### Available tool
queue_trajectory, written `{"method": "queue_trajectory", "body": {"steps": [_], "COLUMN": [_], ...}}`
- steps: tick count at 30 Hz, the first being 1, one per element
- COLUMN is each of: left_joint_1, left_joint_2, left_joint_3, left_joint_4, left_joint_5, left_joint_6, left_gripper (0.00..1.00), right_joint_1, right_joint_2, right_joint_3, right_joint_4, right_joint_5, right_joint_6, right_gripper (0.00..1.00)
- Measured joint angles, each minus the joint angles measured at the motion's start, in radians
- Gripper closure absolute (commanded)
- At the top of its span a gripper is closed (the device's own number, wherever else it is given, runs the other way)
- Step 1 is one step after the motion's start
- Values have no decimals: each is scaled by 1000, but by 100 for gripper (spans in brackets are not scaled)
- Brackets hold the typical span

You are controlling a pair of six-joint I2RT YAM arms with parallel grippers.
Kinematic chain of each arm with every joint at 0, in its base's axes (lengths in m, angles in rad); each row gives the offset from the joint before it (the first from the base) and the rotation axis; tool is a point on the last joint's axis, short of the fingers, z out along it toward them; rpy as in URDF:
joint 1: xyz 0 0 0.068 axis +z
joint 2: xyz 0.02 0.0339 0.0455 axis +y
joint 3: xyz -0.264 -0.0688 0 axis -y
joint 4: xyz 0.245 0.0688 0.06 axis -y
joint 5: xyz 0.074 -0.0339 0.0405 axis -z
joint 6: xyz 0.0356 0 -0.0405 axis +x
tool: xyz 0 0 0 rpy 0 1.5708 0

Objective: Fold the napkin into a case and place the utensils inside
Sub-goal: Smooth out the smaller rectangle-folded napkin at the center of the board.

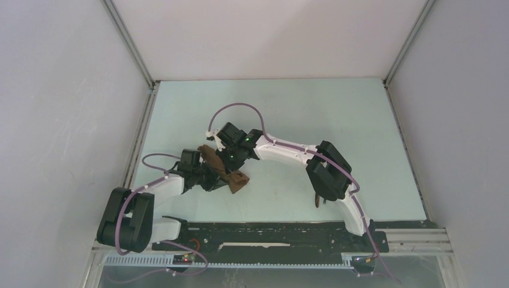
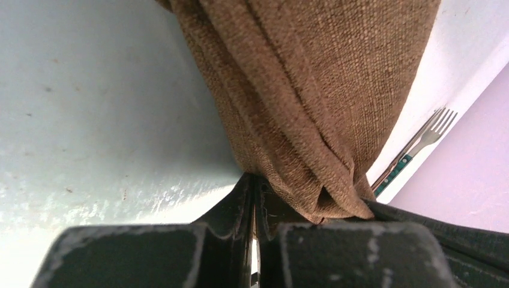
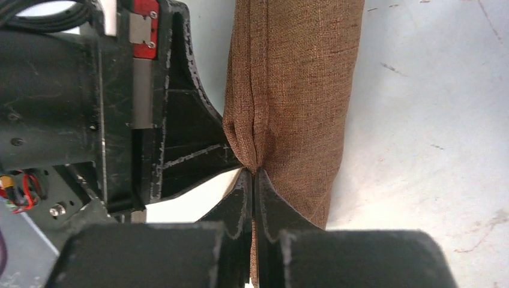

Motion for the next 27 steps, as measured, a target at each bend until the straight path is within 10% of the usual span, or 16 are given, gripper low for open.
{"method": "queue_trajectory", "body": {"steps": [18, 27], "left_joint_1": [-10, -10], "left_joint_2": [6, -54], "left_joint_3": [0, 14], "left_joint_4": [23, -80], "left_joint_5": [-4, -50], "left_joint_6": [-2, 30], "left_gripper": [97, 79], "right_joint_1": [-10, -30], "right_joint_2": [0, 29], "right_joint_3": [-53, -124], "right_joint_4": [65, 169], "right_joint_5": [-22, -32], "right_joint_6": [355, 436], "right_gripper": [100, 100]}}
